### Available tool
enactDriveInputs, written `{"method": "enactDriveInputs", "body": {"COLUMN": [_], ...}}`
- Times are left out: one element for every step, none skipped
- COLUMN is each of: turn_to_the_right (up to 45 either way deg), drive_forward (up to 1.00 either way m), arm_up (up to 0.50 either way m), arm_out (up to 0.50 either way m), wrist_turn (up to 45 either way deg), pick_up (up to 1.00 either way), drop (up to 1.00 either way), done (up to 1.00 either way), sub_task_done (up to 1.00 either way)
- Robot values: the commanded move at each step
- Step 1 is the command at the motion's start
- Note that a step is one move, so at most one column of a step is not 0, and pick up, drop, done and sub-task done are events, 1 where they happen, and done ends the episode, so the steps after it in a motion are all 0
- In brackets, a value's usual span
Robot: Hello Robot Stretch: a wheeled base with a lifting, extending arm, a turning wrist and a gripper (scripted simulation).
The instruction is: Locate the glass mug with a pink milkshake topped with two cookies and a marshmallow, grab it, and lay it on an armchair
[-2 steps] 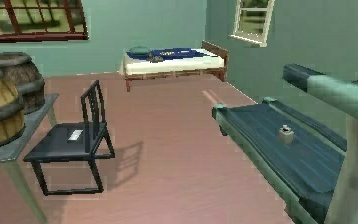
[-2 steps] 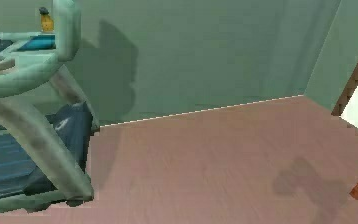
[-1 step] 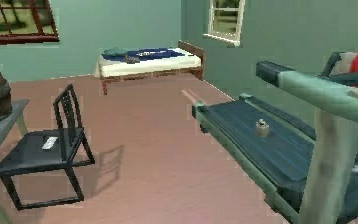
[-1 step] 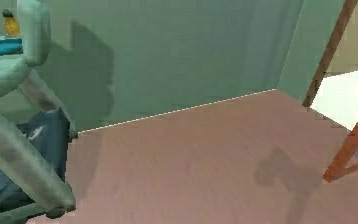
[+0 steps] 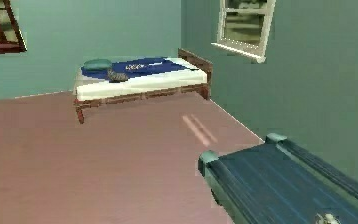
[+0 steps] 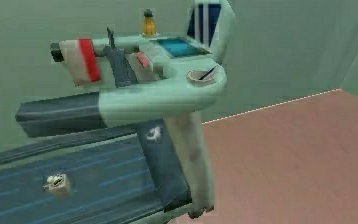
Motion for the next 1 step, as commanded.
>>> {"method": "enactDriveInputs", "body": {"turn_to_the_right": [-36.0], "drive_forward": [0.0], "arm_up": [0.0], "arm_out": [0.0], "wrist_turn": [0.0], "pick_up": [0.0], "drop": [0.0], "done": [0.0], "sub_task_done": [0.0]}}
